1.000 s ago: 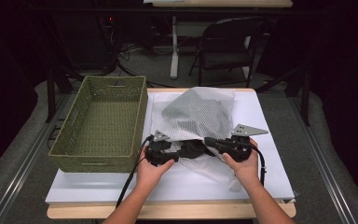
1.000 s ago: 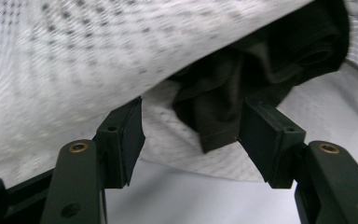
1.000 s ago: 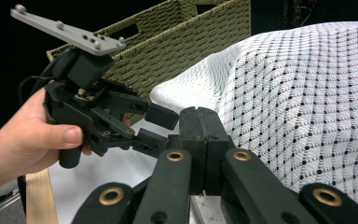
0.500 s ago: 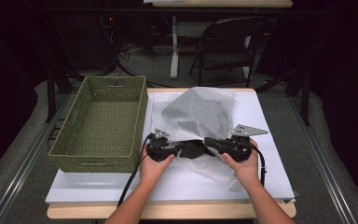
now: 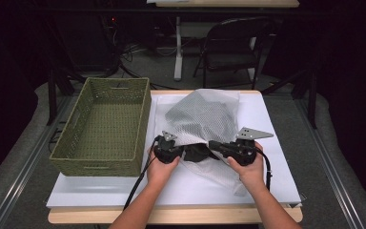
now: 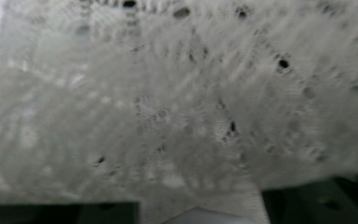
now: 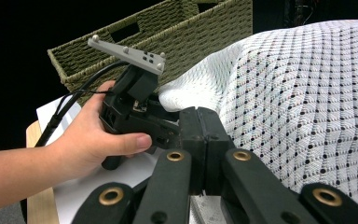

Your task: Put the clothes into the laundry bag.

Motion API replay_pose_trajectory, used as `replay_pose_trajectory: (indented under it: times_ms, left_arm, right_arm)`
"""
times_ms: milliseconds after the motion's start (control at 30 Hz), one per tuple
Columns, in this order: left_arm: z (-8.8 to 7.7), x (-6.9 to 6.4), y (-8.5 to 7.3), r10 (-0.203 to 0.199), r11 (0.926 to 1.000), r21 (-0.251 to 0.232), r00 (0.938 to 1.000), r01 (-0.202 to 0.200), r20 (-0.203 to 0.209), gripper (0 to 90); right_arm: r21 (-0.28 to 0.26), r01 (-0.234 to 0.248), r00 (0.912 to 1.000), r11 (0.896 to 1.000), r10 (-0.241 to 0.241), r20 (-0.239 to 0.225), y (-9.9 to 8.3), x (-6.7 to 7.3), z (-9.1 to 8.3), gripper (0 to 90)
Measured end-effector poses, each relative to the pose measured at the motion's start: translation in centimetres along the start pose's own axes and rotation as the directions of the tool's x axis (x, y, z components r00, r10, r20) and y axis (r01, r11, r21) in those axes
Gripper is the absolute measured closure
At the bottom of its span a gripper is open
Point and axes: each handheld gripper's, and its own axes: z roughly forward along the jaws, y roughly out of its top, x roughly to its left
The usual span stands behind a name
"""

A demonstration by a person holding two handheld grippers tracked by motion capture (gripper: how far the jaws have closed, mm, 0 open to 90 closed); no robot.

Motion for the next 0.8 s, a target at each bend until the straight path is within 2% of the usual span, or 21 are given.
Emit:
replay_pose_trajectory:
  times_ms: [67, 100, 133, 300, 467, 667, 800]
  left_arm:
    - [0.0, 0.0, 0.0, 0.003, 1.0, -0.003, 1.0, -0.003, -0.003, 70.1]
    - [-0.1, 0.0, 0.0, 0.018, 0.9998, 0.006, 0.9997, -0.018, -0.014, 74.1]
    - [0.0, 0.1, 0.0, 0.02, 0.9998, 0.004, 0.9998, -0.02, -0.001, 78.9]
    - [0.0, -0.1, 0.0, 0.034, 0.9994, 0.005, 0.9994, -0.034, -0.007, 89.3]
    - [-0.1, 0.0, 0.0, 0.02, 0.9998, 0.006, 0.9998, -0.02, 0.007, 90.0]
    - [-0.4, 0.2, -0.1, -0.021, 0.9998, 0.0, 0.9989, 0.021, 0.041, 90.0]
    - [-1.3, 0.0, 0.0, 0.0, 0.9999, -0.016, 0.9984, 0.001, 0.057, 90.0]
  right_arm:
    - [-0.002, 0.005, 1.0, 1.0, -0.005, -0.001, 0.0, 0.0, 0.0, 90.0]
    - [-0.002, 0.004, 1.0, 1.0, -0.004, 0.0, 0.0, 0.0, 0.0, 90.0]
    - [-0.001, 0.001, 1.0, 1.0, -0.001, 0.001, 0.0, 0.0, 0.0, 90.0]
    - [-0.003, 0.008, 1.0, 1.0, -0.008, 0.001, 0.0, 0.0, 0.0, 90.0]
    - [-0.003, 0.008, 1.0, 1.0, -0.008, 0.001, 0.0, 0.0, 0.0, 90.0]
    - [-0.002, 0.007, 1.0, 1.0, -0.007, 0.002, 0.0, 0.0, 0.0, 90.0]
    - [-0.003, 0.006, 1.0, 1.0, -0.006, 0.003, 0.0, -0.1, -0.1, 90.0]
